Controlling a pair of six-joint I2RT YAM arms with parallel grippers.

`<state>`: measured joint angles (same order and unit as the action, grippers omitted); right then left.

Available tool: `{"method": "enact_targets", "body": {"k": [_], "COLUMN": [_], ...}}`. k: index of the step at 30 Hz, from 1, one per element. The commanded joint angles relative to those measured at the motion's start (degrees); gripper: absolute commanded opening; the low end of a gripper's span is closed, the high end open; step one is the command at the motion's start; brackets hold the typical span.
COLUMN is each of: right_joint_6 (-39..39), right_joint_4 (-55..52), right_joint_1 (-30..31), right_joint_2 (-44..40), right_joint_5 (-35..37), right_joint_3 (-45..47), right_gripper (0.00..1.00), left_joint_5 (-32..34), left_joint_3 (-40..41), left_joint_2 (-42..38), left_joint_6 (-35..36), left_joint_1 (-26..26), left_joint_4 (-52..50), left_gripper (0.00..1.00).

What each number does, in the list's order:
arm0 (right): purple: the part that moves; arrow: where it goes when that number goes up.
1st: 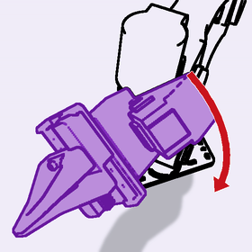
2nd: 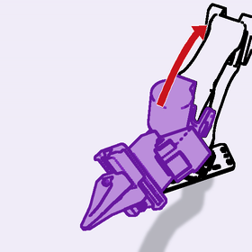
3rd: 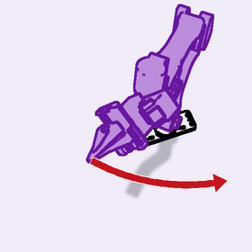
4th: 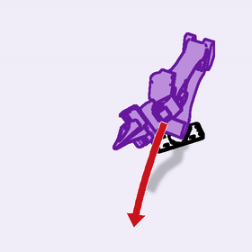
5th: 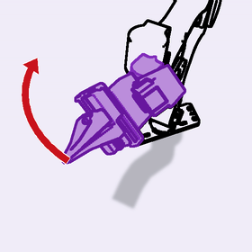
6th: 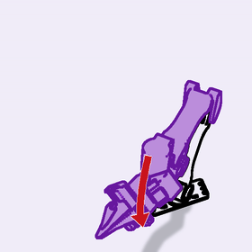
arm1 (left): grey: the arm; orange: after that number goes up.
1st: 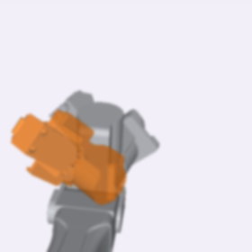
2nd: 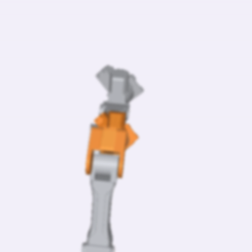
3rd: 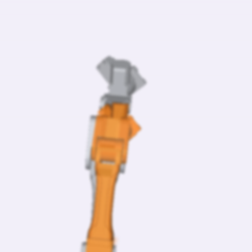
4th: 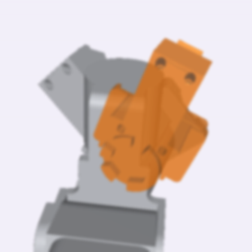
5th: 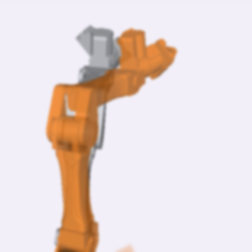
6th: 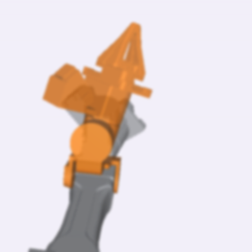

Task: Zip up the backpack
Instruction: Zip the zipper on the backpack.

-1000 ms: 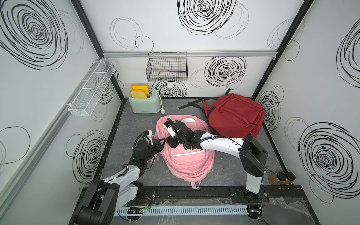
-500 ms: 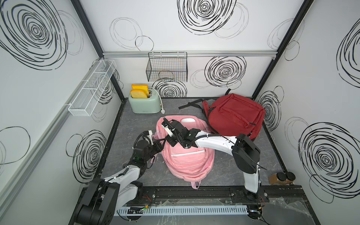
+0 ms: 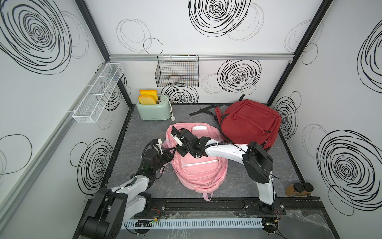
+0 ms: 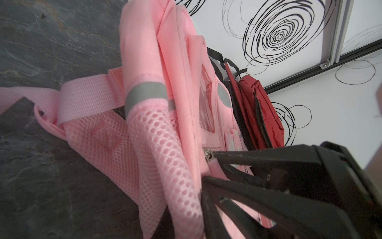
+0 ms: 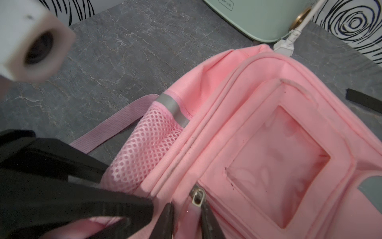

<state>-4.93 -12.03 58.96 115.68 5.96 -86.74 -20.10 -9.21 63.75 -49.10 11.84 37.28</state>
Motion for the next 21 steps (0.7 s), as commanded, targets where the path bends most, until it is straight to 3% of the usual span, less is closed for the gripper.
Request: {"method": "enact_targets", "body": {"k": [1, 12, 21], "right_joint_6": [0.62, -1.87, -6.71], "right_joint_4": [-2.44, -0.32, 4.25], "right_joint_1": [-1.06, -5.12, -12.81], "right_joint_2": [1.1, -4.17, -8.25], "right_joint_5": [-0.72, -7.95, -22.29], "right_joint_3": [-1.14, 3.87, 8.89], "right_gripper": [0.23, 0.16, 0.14], "left_joint_5": [-3.37, -2.93, -2.14], "left_joint_3": [-0.87, -0.65, -0.44], "left_joint_2": [-0.57, -0.46, -0.73], "left_joint_6": [-0.82, -0.73, -0.55], "left_joint_1": [0.23, 0.29, 0.11], "left_joint_4": [7.56, 7.55, 7.02], "left_gripper": [0.0, 0.0, 0.0]}}
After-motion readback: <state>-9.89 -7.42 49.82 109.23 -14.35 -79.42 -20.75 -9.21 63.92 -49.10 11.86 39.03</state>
